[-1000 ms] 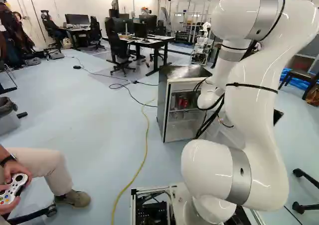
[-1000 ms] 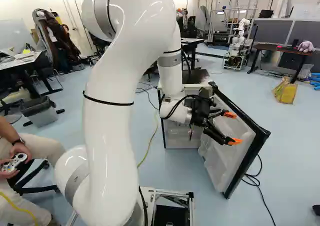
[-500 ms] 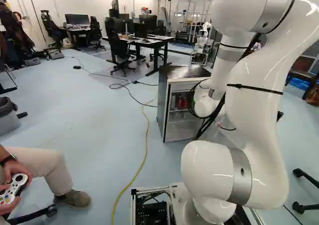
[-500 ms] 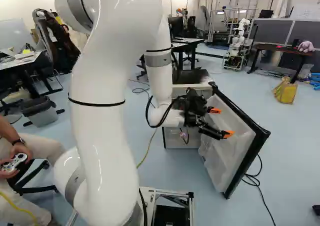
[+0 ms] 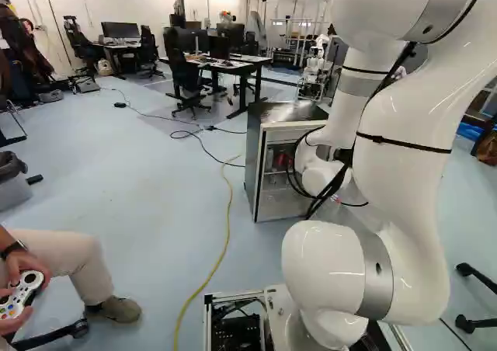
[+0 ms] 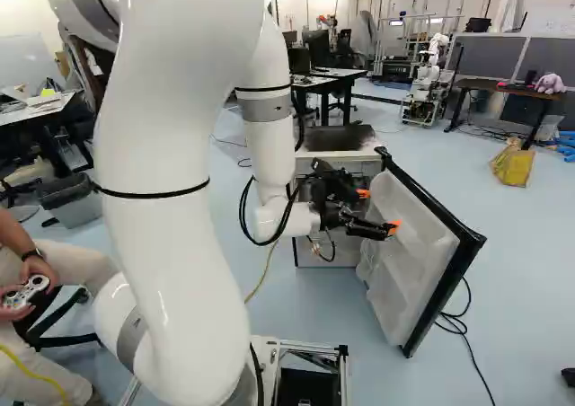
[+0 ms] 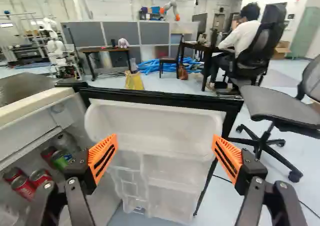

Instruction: Grab a drink from the fridge

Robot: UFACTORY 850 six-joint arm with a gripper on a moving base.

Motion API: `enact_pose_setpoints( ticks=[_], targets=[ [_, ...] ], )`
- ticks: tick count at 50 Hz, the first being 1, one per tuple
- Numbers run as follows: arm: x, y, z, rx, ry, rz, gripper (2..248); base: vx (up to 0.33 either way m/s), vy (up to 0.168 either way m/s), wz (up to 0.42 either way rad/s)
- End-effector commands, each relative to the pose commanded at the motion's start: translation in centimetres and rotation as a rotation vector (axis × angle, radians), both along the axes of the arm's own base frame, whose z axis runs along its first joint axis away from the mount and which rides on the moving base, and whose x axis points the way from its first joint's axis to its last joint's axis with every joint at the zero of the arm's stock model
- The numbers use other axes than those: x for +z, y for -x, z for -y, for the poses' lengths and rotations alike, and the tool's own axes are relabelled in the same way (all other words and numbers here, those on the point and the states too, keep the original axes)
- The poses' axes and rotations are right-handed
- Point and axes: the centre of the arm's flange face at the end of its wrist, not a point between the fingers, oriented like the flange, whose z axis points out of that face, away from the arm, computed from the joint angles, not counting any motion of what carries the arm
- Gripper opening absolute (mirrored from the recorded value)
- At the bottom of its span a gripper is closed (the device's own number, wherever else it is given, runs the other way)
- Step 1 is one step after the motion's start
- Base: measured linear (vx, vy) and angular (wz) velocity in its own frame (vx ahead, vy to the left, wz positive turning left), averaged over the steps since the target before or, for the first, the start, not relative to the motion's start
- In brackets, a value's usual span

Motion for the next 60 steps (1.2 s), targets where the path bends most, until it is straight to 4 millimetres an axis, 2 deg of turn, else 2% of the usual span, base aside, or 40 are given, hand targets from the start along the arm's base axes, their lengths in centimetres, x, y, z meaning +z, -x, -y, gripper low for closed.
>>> enact_pose_setpoints(
  ticks=[38, 60],
  targets=[
    [0.3, 0.5, -7.2, 0.512, -0.011, -0.028, 247, 0.000, 0.000, 0.000],
    [-1.7, -0.4, -9.3, 0.750, -0.057, -0.092, 247, 0.000, 0.000, 0.000]
  ],
)
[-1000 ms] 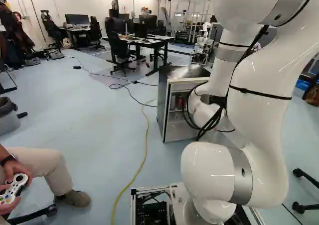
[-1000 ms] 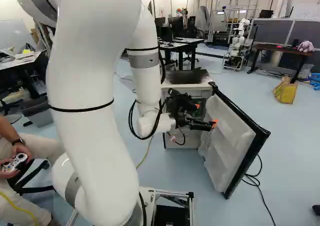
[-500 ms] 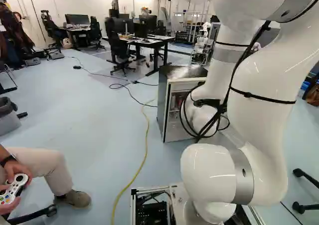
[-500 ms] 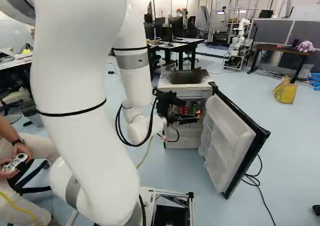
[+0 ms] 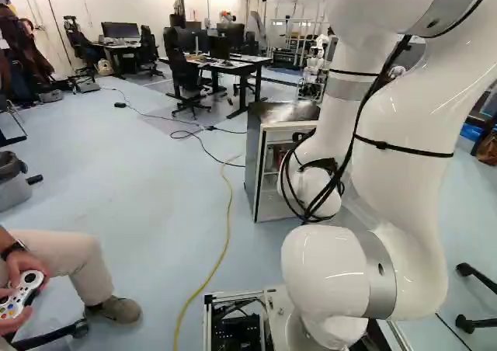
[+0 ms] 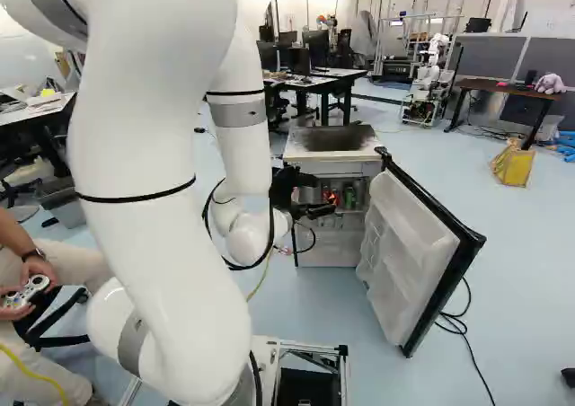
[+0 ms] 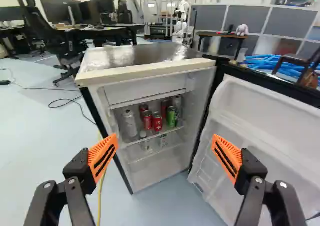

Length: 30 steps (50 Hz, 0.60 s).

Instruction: Grab a drink from the fridge

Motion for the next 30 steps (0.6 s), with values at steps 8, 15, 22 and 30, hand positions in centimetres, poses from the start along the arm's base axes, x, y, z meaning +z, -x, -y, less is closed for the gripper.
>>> enact_pose_setpoints(
  ticks=[8, 15, 22, 30],
  targets=[
    [-0.8, -0.3, -0.6, 0.073, -0.013, -0.029, 247, 0.000, 0.000, 0.000],
    [-1.5, -0.4, -0.7, 0.091, -0.020, -0.048, 247, 0.000, 0.000, 0.000],
    [-2.2, -0.7, -0.7, 0.096, -0.025, -0.065, 247, 0.000, 0.000, 0.000],
    [-3.1, -1.1, -0.7, 0.097, -0.030, -0.082, 247, 0.000, 0.000, 0.000]
  ],
)
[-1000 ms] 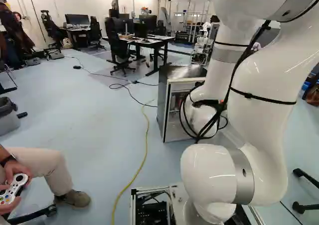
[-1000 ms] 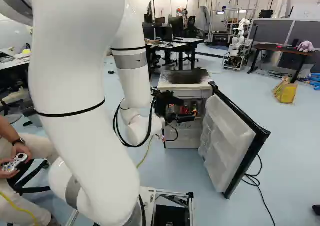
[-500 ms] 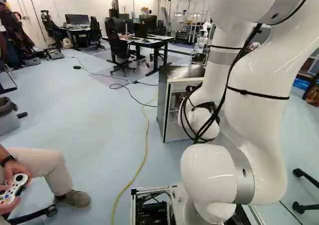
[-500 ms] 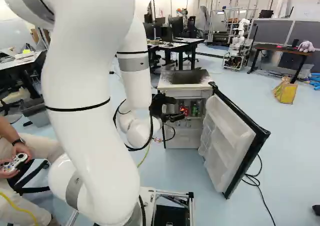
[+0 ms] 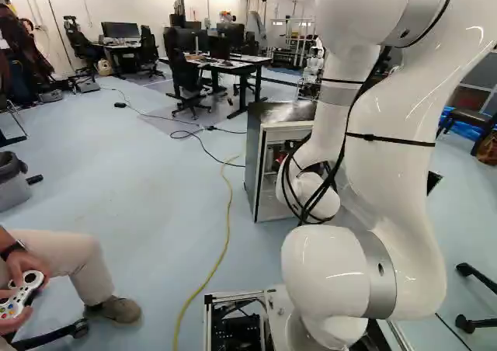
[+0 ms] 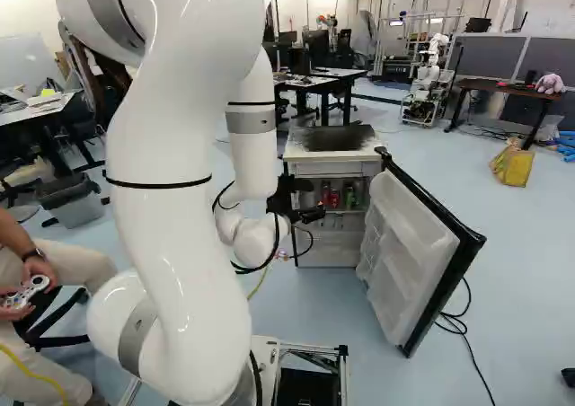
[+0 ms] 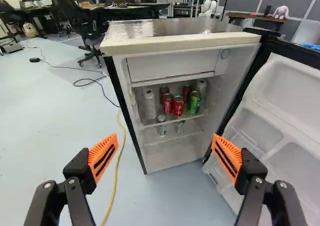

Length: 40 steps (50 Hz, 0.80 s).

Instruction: Grab a drink from the fridge

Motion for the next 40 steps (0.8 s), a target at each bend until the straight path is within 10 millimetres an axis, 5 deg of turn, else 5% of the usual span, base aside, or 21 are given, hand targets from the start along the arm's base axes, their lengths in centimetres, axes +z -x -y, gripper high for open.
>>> enact_pose_setpoints(
  ticks=[40],
  targets=[
    [-2.4, -2.1, 0.4, 0.003, -0.008, -0.034, 247, 0.000, 0.000, 0.000]
  ],
)
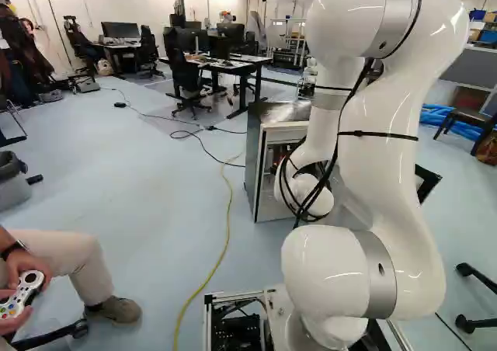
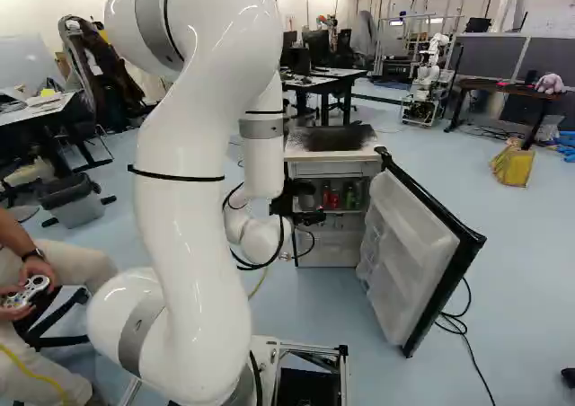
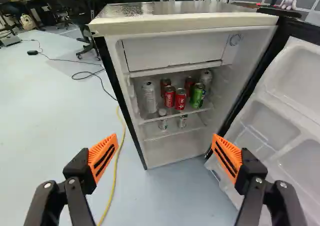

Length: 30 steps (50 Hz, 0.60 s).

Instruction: Grab a drink from the fridge

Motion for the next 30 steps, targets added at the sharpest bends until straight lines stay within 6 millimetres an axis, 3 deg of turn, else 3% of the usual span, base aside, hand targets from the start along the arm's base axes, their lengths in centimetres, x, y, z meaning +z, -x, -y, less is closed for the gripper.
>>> enact_pose_setpoints(
  ticks=[30],
  targets=[
    [-0.2, -0.4, 2.1, -0.012, -0.007, 0.011, 247, 0.000, 0.000, 0.000]
  ],
)
